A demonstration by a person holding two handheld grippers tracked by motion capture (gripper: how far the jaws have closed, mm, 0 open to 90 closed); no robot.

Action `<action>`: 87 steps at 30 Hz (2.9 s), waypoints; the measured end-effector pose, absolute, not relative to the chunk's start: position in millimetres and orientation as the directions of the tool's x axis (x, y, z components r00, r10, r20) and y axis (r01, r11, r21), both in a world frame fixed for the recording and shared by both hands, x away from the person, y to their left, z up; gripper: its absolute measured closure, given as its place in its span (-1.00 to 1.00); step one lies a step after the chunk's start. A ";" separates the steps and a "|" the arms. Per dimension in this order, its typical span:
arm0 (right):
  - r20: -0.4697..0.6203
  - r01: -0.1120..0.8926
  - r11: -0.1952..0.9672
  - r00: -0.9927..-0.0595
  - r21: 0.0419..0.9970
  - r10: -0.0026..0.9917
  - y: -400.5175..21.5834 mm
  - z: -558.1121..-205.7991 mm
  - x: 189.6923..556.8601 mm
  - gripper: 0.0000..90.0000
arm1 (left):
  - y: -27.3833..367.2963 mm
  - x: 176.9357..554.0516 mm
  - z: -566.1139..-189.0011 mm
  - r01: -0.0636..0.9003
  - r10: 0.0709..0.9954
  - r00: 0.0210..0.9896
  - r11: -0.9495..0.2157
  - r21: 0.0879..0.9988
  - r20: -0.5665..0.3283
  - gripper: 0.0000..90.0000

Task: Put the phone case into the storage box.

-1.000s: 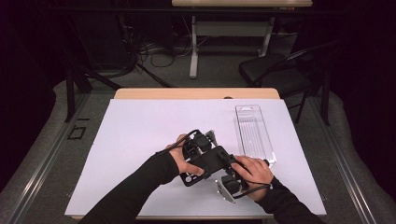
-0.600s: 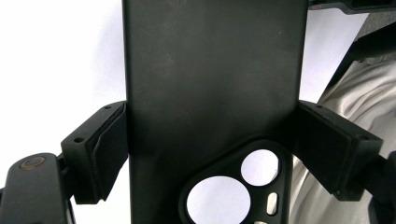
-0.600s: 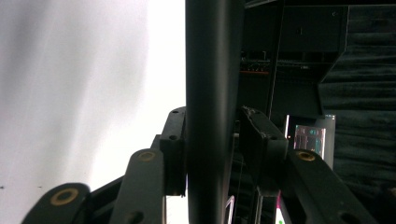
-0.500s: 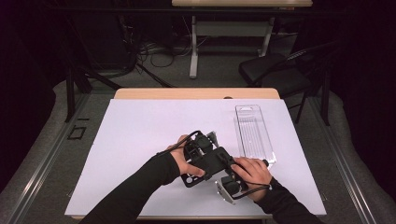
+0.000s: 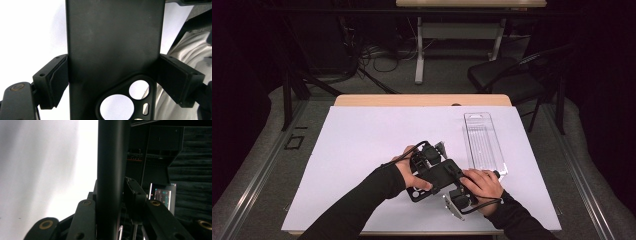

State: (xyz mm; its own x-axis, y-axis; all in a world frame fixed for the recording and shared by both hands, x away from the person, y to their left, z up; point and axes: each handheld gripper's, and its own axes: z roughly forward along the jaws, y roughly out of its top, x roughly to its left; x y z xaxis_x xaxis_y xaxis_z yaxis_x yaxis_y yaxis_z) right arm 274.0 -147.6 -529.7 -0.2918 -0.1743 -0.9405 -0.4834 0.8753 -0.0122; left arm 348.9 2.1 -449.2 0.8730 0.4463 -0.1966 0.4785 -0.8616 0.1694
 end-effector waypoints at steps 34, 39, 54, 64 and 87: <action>-0.948 -0.511 0.859 -0.252 -0.041 -0.195 -146.7 -528.2 275.8 0.84 | 5.8 354.3 -451.3 0.515 0.455 0.840 -0.840 0.170 -0.297 -0.67; -0.951 -0.512 0.858 -0.241 -0.044 -0.193 -146.5 -528.0 275.2 0.89 | 7.2 354.9 -451.8 0.510 0.448 0.841 -0.844 0.169 -0.303 -0.68; -0.956 -0.512 0.859 -0.237 -0.025 -0.170 -147.2 -528.6 274.9 0.94 | 7.8 354.5 -452.1 0.516 0.451 0.837 -0.838 0.175 -0.308 -0.69; -0.956 -0.511 0.860 -0.251 -0.004 -0.154 -148.0 -528.9 275.2 0.95 | 9.0 355.3 -452.8 0.525 0.454 0.829 -0.832 0.178 -0.325 -0.70; -0.952 -0.499 0.867 -0.274 0.020 -0.136 -149.1 -528.1 275.5 0.96 | 11.2 353.3 -449.8 0.529 0.455 0.832 -0.823 0.207 -0.316 -0.72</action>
State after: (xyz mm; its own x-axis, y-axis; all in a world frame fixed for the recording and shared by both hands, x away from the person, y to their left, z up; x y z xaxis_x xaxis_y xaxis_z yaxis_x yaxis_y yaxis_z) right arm 275.5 -149.1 -528.1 -0.2737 -0.1356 -0.9522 -0.4985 0.8667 0.0199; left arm 353.3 11.2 -449.8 0.8323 0.4552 -0.3163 0.5287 -0.8233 0.2066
